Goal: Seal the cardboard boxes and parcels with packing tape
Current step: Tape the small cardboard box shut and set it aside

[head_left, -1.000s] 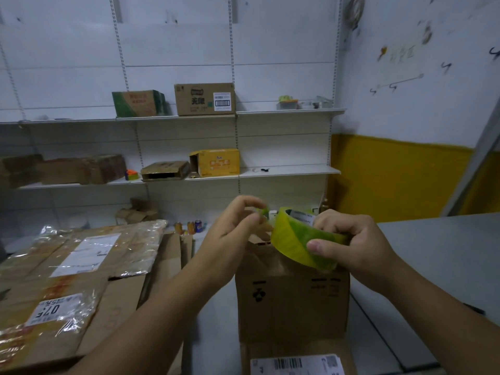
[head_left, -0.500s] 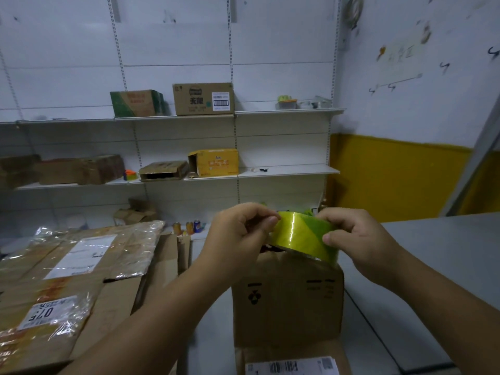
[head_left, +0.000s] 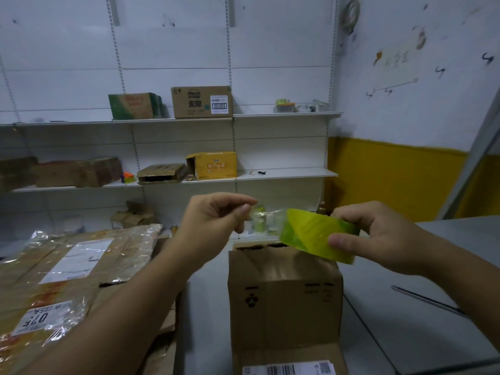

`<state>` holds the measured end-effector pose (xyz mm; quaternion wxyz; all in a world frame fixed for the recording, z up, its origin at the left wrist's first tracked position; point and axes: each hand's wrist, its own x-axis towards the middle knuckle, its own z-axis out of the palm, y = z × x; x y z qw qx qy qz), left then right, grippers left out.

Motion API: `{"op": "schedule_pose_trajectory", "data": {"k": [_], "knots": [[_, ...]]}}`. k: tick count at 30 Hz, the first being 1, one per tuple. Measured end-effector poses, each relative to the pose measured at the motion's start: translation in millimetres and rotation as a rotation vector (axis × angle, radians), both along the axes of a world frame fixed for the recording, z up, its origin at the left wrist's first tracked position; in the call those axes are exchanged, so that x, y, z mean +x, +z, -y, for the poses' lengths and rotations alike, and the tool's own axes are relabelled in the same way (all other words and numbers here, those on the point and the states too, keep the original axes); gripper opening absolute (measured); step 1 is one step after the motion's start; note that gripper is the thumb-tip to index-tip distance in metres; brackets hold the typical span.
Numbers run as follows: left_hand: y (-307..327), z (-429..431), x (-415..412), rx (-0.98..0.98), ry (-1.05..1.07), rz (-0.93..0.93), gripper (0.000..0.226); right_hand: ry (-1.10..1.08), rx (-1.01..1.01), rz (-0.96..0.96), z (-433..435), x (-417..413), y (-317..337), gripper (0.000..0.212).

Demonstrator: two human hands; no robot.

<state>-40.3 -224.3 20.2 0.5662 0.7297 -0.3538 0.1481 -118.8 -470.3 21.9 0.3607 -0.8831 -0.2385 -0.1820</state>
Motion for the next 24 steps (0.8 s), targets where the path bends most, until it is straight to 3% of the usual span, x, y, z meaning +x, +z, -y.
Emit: {"op": "schedule_pose_trajectory", "data": {"k": [4, 9, 13, 17, 19, 20, 24], "knots": [[0.6, -0.2, -2.2, 0.200, -0.029, -0.069, 0.024, 0.008, -0.075, -0.008, 9.1, -0.2, -0.6, 0.070], [7.1, 6.3, -15.0, 0.095, -0.184, -0.306, 0.031, 0.014, -0.085, 0.024, 9.7, 1.3, -0.5, 0.063], [14.2, 9.0, -22.6, 0.191, -0.154, -0.246, 0.028, 0.039, -0.121, 0.133, 5.1, 2.0, -2.1, 0.042], [25.6, 7.2, -24.8, 0.100, -0.158, -0.235, 0.020, -0.013, -0.081, 0.175, 2.6, -1.8, -15.6, 0.031], [31.7, 8.5, -26.2, 0.101, -0.197, -0.222, 0.019, -0.033, 0.083, 0.096, -0.8, -3.4, -24.1, 0.025], [34.1, 10.6, -26.2, 0.123, -0.201, -0.180, 0.016, -0.003, 0.225, 0.024, -3.6, -3.4, -26.1, 0.035], [46.7, 19.5, -22.9, 0.154, -0.160, 0.021, 0.005, 0.189, 0.945, -0.402, -12.0, 10.0, -25.0, 0.102]]}}
